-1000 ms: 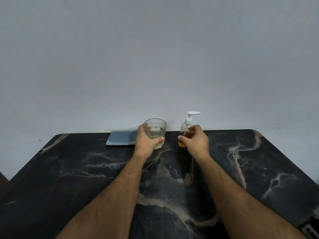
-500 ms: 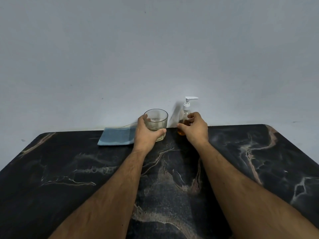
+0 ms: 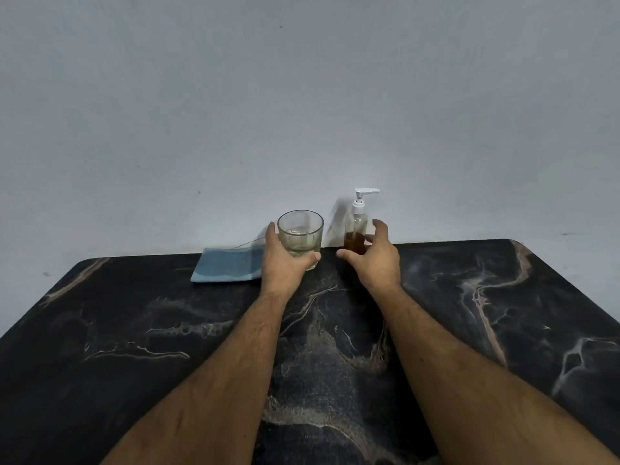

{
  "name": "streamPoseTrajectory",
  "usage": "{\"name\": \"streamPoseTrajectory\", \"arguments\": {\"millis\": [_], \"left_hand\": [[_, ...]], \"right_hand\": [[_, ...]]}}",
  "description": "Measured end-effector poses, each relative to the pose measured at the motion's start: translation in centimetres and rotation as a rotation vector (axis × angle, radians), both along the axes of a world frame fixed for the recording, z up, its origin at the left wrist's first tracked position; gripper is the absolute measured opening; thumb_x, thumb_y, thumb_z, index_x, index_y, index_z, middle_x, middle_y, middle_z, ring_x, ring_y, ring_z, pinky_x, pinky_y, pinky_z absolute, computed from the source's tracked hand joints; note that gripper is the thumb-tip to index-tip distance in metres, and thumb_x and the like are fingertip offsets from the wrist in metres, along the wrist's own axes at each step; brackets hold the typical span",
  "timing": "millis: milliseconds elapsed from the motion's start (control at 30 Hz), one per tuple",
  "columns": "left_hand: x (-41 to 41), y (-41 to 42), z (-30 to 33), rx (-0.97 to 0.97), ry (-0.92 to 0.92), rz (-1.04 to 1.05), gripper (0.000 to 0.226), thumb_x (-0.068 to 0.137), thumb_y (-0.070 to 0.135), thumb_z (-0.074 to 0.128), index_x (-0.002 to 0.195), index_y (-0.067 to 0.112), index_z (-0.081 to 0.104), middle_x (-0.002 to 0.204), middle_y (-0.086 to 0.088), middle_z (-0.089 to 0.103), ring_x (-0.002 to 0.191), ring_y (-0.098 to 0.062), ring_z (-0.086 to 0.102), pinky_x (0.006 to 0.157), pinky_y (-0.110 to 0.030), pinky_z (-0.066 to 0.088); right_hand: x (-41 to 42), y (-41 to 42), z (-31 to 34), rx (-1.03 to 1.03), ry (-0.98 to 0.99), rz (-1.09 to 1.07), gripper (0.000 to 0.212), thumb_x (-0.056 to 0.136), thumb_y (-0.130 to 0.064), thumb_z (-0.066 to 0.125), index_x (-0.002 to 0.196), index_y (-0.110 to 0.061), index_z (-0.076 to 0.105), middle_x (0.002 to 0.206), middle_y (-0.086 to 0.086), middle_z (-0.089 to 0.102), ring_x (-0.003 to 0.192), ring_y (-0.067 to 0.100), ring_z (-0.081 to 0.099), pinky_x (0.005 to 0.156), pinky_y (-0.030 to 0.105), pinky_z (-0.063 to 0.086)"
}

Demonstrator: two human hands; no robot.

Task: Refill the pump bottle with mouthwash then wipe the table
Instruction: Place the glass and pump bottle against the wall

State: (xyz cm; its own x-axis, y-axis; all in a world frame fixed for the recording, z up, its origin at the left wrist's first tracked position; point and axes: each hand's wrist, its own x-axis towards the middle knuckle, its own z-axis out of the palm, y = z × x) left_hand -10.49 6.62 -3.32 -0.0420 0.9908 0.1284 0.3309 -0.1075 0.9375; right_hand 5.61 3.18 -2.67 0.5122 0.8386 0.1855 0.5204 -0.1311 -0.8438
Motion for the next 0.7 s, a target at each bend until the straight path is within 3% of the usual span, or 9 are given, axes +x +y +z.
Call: {"name": "streamPoseTrajectory", "arguments": {"millis": [67, 167, 300, 400, 533, 700], "left_hand": [[0.1, -2.1, 0.4, 0.039, 0.045, 0.038, 0.105, 0.073, 0.022, 0.086, 0.155, 0.017, 0.021, 0.154, -0.005, 0.039, 0.142, -0.022, 0.037, 0.116, -0.035, 0.033], [0.1, -6.2, 0.1, 0.149, 0.085, 0.083, 0.077, 0.084, 0.023, 0.076, 0.149, 0.019, 0.036, 0.148, -0.001, 0.045, 0.138, -0.017, 0.04, 0.107, -0.025, 0.03], [-0.3, -10.5, -0.3, 0.154, 0.039, -0.005, 0.043, 0.09, 0.025, 0.068, 0.132, 0.023, 0.057, 0.133, 0.004, 0.057, 0.122, -0.013, 0.055, 0.105, -0.038, 0.048], [-0.3, -14.1, 0.9, 0.107, 0.015, -0.076, 0.042, 0.091, 0.025, 0.067, 0.132, 0.023, 0.057, 0.134, 0.001, 0.059, 0.12, -0.009, 0.057, 0.102, -0.035, 0.05], [-0.3, -18.8, 2.7, 0.085, 0.012, -0.134, 0.041, 0.092, 0.026, 0.066, 0.132, 0.024, 0.056, 0.134, 0.002, 0.06, 0.121, -0.007, 0.056, 0.103, -0.036, 0.05], [-0.3, -24.9, 3.8, 0.084, 0.02, -0.194, 0.041, 0.092, 0.024, 0.066, 0.132, 0.018, 0.058, 0.131, 0.004, 0.062, 0.117, -0.007, 0.059, 0.096, -0.023, 0.048]], "right_hand": [[-0.5, -1.5, -0.1, 0.009, 0.048, -0.045, 0.107, 0.071, -0.039, 0.087, 0.153, -0.021, 0.021, 0.145, 0.01, 0.052, 0.131, 0.029, 0.051, 0.107, 0.042, 0.045], [-1.4, -4.9, -0.5, 0.03, 0.126, -0.091, 0.11, 0.073, -0.043, 0.084, 0.155, -0.025, 0.013, 0.154, 0.01, 0.042, 0.14, 0.028, 0.043, 0.112, 0.045, 0.041], [-2.2, -10.2, -0.1, 0.031, 0.176, -0.059, 0.102, 0.079, -0.038, 0.081, 0.156, -0.025, 0.014, 0.155, 0.006, 0.04, 0.139, 0.023, 0.043, 0.111, 0.042, 0.041], [-2.3, -14.5, 1.2, 0.04, 0.179, -0.049, 0.092, 0.083, -0.032, 0.078, 0.155, -0.025, 0.02, 0.153, 0.006, 0.043, 0.135, 0.022, 0.047, 0.109, 0.037, 0.043], [-2.4, -20.2, 3.2, 0.037, 0.163, -0.035, 0.073, 0.085, -0.033, 0.075, 0.147, -0.024, 0.035, 0.146, 0.004, 0.051, 0.131, 0.019, 0.052, 0.108, 0.043, 0.046], [-3.0, -28.3, 4.5, 0.073, 0.157, 0.0, 0.055, 0.086, -0.033, 0.073, 0.135, -0.019, 0.052, 0.132, -0.002, 0.059, 0.118, 0.013, 0.058, 0.101, 0.039, 0.051]]}}
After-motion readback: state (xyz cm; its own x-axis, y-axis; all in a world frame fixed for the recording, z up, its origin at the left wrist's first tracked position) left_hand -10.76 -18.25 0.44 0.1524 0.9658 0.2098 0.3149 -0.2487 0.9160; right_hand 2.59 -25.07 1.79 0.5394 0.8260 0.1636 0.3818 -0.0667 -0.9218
